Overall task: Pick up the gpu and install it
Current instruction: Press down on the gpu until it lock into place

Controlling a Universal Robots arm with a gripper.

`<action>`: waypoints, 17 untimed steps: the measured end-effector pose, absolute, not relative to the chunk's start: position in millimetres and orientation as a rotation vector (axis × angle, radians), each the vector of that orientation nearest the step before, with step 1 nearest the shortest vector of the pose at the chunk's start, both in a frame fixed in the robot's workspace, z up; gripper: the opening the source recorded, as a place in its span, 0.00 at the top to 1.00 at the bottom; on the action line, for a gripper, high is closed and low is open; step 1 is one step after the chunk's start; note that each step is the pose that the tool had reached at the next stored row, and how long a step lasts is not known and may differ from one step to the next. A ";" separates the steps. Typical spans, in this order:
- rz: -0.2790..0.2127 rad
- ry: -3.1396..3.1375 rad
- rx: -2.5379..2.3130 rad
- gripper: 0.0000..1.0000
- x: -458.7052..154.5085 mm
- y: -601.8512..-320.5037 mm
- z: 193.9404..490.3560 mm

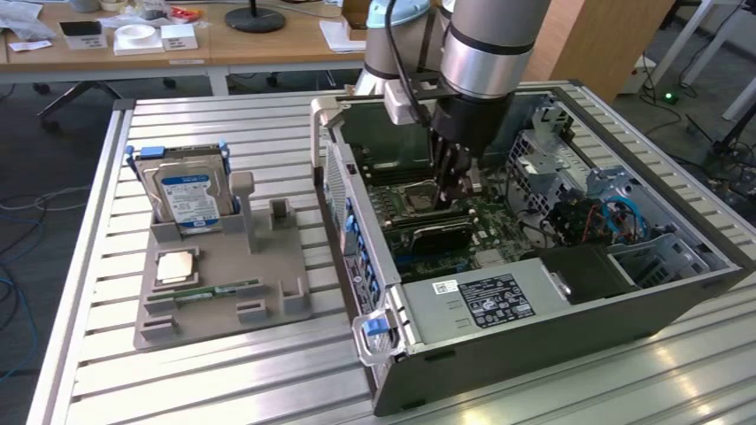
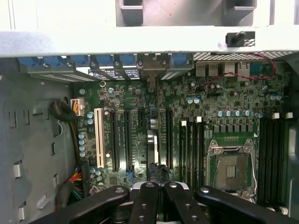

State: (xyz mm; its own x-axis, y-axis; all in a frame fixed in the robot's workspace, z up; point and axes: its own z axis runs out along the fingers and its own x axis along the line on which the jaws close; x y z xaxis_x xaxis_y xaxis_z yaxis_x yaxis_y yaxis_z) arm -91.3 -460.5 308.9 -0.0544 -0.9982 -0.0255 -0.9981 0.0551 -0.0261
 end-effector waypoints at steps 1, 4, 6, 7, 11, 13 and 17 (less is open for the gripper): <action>-0.002 2.255 -2.135 0.89 -91.4 -459.6 308.6; 0.000 2.254 -2.134 0.89 -91.8 -457.2 307.1; 0.000 2.254 -2.134 0.89 -92.0 -456.4 303.8; 0.000 2.254 -2.134 0.89 -92.0 -456.0 302.0; 0.000 2.254 -2.134 0.89 -92.2 -454.6 294.7; 0.000 2.254 -2.134 0.89 -92.3 -454.2 291.1; 0.000 2.254 -2.134 0.89 -92.3 -453.8 285.5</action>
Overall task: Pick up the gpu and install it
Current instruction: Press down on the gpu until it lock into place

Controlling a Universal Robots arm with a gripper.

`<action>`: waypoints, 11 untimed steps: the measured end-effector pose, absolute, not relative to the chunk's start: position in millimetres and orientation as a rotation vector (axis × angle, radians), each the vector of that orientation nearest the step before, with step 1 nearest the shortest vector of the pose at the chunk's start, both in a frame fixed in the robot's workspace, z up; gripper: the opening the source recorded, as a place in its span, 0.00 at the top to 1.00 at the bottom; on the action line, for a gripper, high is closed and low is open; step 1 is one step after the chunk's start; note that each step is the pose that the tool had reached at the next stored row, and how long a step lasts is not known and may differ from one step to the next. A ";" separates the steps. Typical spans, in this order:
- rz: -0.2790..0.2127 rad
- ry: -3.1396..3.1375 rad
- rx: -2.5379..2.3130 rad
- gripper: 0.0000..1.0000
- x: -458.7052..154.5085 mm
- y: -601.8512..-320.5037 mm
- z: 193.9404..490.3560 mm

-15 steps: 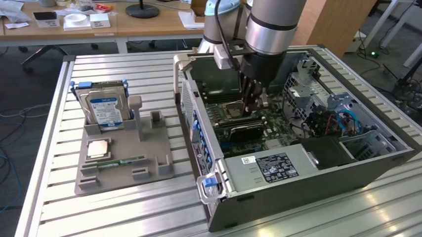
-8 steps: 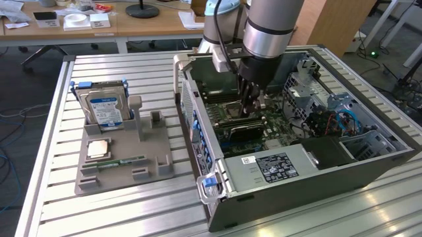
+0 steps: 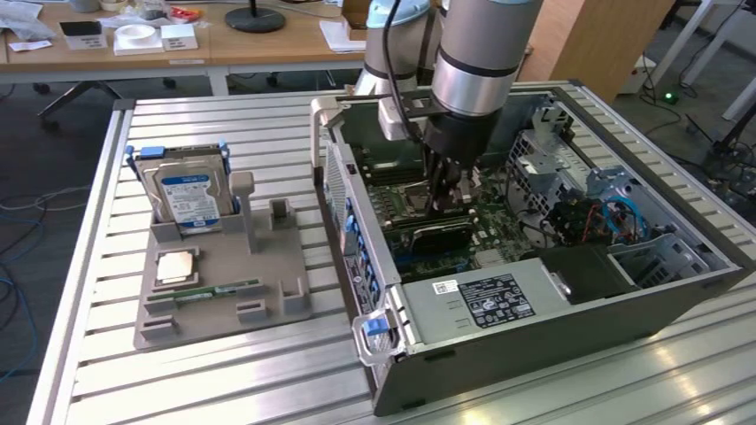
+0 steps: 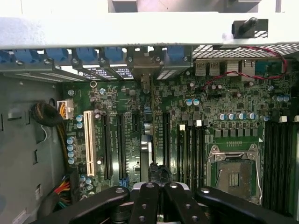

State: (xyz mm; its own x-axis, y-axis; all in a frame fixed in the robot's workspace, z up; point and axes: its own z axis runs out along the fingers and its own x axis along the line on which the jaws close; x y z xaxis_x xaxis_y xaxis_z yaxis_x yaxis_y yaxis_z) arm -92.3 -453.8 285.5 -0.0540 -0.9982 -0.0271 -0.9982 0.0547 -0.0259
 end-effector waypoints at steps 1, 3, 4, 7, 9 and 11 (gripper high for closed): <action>0.000 2.254 -2.135 0.89 -92.3 -453.8 285.5; 0.000 2.254 -2.134 0.89 -92.3 -453.8 284.6; 0.000 2.254 -2.134 0.89 -92.3 -453.7 283.0; 0.000 2.254 -2.134 0.89 -92.3 -453.7 278.0; 0.000 2.254 -2.134 0.89 -92.3 -453.6 275.9; 0.000 2.254 -2.134 0.89 -92.3 -453.6 276.0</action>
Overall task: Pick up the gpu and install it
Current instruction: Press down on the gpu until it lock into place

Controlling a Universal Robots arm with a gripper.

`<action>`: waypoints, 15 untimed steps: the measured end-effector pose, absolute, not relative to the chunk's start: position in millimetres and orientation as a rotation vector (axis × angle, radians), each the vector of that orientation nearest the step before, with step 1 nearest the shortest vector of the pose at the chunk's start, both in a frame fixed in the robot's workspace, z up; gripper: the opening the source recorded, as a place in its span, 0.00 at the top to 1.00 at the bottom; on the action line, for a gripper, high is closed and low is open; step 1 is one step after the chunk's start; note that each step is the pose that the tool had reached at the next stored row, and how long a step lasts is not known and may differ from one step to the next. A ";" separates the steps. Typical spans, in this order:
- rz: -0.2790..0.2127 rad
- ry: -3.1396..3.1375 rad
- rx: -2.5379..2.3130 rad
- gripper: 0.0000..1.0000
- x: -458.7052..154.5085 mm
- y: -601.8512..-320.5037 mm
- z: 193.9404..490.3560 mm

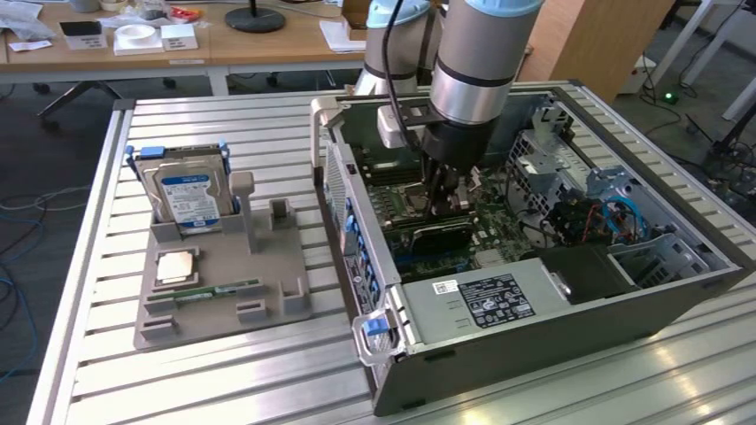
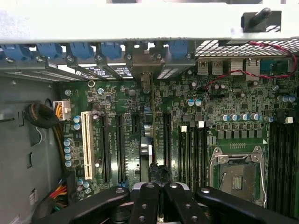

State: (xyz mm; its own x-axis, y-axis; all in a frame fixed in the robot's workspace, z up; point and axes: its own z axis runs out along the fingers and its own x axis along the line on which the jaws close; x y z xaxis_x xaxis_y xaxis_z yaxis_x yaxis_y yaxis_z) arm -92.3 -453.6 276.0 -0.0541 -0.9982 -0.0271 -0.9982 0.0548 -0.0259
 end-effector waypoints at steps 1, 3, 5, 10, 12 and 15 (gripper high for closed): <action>0.000 2.254 -2.134 0.89 -92.3 -453.6 276.0; 0.000 2.254 -2.134 0.89 -92.6 -452.8 275.7; 0.000 2.254 -2.134 0.89 -92.5 -451.9 274.6; 0.000 2.254 -2.134 0.89 -92.9 -451.2 268.7; 0.000 2.254 -2.134 0.89 -92.9 -451.1 266.9; 0.000 2.254 -2.135 0.89 -92.9 -451.2 266.5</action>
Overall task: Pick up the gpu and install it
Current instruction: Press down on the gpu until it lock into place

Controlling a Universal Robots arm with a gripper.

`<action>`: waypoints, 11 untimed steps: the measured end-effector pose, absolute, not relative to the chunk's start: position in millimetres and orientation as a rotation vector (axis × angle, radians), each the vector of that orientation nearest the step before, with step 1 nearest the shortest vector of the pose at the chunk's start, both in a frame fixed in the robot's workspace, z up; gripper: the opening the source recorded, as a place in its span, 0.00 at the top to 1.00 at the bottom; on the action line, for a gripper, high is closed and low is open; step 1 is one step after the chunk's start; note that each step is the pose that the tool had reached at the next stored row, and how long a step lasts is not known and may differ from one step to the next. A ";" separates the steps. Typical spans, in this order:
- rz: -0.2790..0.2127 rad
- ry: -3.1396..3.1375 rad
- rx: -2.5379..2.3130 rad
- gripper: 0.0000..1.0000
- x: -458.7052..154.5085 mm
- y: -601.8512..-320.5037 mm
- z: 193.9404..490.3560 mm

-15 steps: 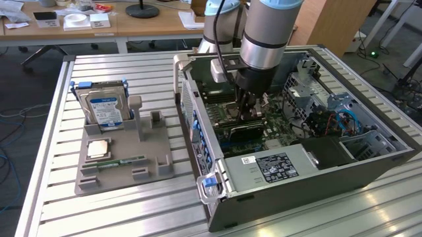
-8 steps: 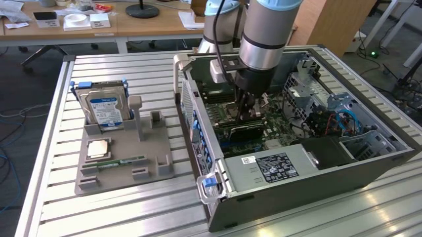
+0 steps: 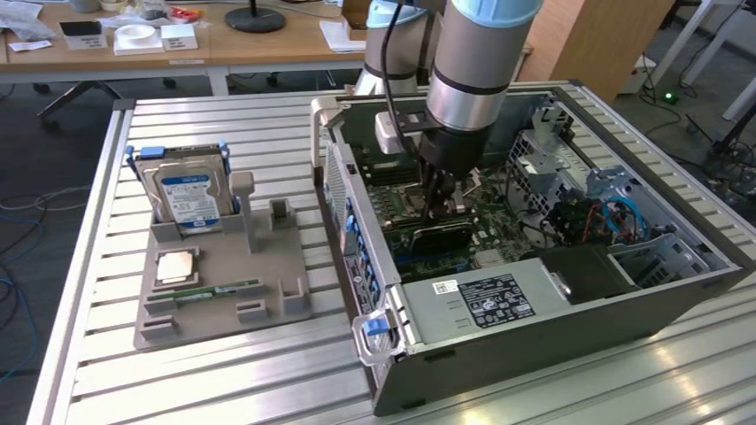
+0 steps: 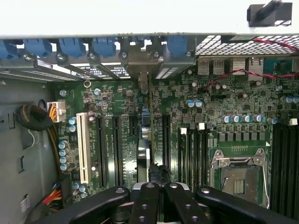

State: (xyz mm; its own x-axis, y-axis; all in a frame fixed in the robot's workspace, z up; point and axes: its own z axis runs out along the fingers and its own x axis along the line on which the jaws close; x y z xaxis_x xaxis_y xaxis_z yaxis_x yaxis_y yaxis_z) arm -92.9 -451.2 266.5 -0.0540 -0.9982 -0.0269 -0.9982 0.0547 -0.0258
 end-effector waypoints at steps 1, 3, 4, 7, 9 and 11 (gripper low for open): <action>0.000 2.254 -2.134 0.89 -92.9 -451.1 265.6; 0.000 2.254 -2.134 0.89 -92.9 -451.1 264.5; 0.000 2.254 -2.134 0.89 -92.9 -451.2 264.6; 0.000 2.254 -2.134 0.89 -93.0 -451.2 264.5; 0.000 2.254 -2.134 0.89 -92.9 -455.3 264.5; 0.000 2.254 -2.134 0.89 -92.9 -455.3 264.5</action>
